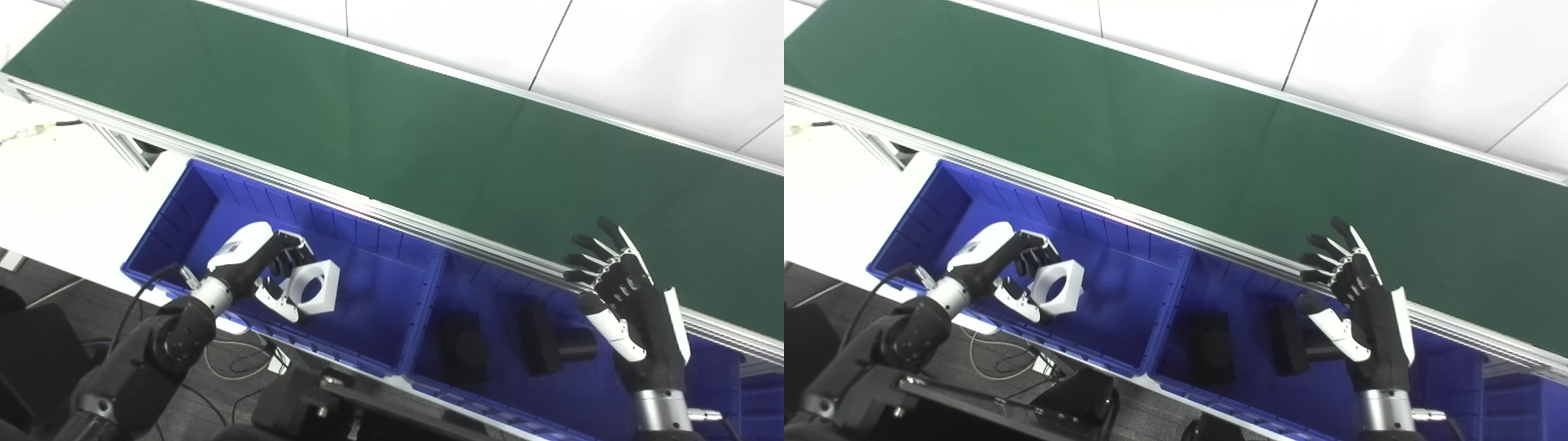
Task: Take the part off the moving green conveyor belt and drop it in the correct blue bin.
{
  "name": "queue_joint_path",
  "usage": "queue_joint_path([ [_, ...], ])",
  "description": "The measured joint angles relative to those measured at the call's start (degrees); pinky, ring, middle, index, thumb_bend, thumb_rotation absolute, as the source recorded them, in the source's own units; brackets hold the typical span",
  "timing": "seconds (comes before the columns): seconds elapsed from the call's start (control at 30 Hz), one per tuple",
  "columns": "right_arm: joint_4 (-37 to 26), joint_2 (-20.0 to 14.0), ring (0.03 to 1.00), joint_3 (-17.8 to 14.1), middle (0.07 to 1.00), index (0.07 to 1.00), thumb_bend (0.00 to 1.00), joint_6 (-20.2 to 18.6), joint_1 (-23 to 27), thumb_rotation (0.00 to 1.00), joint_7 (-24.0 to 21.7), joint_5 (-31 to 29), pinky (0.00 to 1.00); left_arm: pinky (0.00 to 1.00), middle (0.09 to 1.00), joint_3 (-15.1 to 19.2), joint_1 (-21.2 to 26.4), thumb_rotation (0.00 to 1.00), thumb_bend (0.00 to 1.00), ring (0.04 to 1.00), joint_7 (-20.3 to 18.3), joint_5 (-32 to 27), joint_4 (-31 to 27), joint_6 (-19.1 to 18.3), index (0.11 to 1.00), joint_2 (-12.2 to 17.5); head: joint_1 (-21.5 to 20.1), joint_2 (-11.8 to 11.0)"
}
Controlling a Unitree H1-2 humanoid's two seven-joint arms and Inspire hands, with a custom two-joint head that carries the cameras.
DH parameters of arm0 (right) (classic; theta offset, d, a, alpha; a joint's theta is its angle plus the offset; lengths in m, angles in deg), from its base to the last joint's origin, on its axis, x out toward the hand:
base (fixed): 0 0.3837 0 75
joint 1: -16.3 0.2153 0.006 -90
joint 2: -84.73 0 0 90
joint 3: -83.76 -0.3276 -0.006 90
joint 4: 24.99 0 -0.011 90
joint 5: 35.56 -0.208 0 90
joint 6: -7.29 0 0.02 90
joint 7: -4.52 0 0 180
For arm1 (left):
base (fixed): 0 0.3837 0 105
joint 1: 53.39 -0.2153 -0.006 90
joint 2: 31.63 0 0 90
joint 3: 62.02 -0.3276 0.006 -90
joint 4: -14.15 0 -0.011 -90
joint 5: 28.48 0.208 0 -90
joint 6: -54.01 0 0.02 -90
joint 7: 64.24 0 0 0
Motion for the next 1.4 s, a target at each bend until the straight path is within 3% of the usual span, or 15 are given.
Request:
queue_joint_path([
  [0.43,0.09,0.4,0.72,0.23,0.803,0.921,0.8,0.0,0.07,0.58,0.15,0.84,0.62,0.45,0.468,-0.55,1.84,0.0,0.52,0.476,1.06,1.0,0.06,-1.16,0.497,-0.27,0.09,-0.79],
  [0.57,0.23,0.73,0.72,0.25,0.802,0.921,0.8,0.0,0.08,0.58,0.14,0.88,0.62,0.45,0.484,-0.18,1.9,0.0,0.52,0.518,0.38,-0.5,-1.1,-1.76,0.501,0.09,0.09,-0.88],
  [0.6,0.24,0.74,0.72,0.27,0.803,0.921,0.8,0.0,0.08,0.58,0.14,0.9,0.62,0.45,0.557,0.02,1.9,0.03,0.52,0.54,-0.17,-1.25,-1.37,-2.21,0.499,0.17,0.09,-0.88],
  [0.63,0.25,0.74,0.721,0.26,0.804,0.92,0.8,0.0,0.06,0.58,0.14,0.91,0.62,0.46,0.617,0.12,1.85,0.08,0.64,0.564,-0.78,-1.64,-1.9,-2.58,0.611,0.34,0.09,-0.88],
  [0.67,0.25,0.73,0.721,0.26,0.804,0.92,0.8,0.0,0.06,0.58,0.14,0.91,0.62,0.49,0.65,0.18,1.78,0.11,0.69,0.596,-1.33,-2.18,-2.71,-2.95,0.66,0.59,0.17,-0.88],
  [0.77,0.25,0.74,0.723,0.26,0.807,0.922,0.8,0.0,0.08,0.57,0.13,0.9,0.62,0.58,0.722,0.62,1.73,0.19,0.69,0.688,-2.81,-2.79,-5.04,-3.97,0.748,1.38,0.09,-1.05],
  [0.87,0.28,0.73,0.72,0.26,0.806,0.923,0.81,0.0,0.07,0.57,0.12,0.9,0.62,0.63,0.74,1.09,1.74,0.24,0.66,0.715,-4.29,-3.56,-6.8,-6.01,0.774,1.63,0.09,-1.05],
  [1.03,0.3,0.71,0.719,0.25,0.804,0.923,0.81,0.0,0.07,0.56,0.12,0.91,0.62,0.68,0.774,1.46,1.15,0.51,0.68,0.766,-7.17,-4.79,-10.91,-9.6,0.789,2.17,0.09,-1.23],
  [1.27,0.43,0.71,0.723,0.26,0.805,0.924,0.8,0.01,0.07,0.56,0.12,0.91,0.62,0.74,0.8,1.64,0.95,0.54,0.73,0.804,-10.28,-5.16,-14.03,-11.65,0.798,3.75,-0.09,-1.49],
  [1.4,0.45,0.72,0.723,0.27,0.805,0.923,0.81,0.01,0.08,0.56,0.11,0.91,0.62,0.73,0.81,1.63,0.95,0.61,0.74,0.808,-10.77,-5.24,-14.48,-12.12,0.812,3.82,-0.35,-1.67],
])
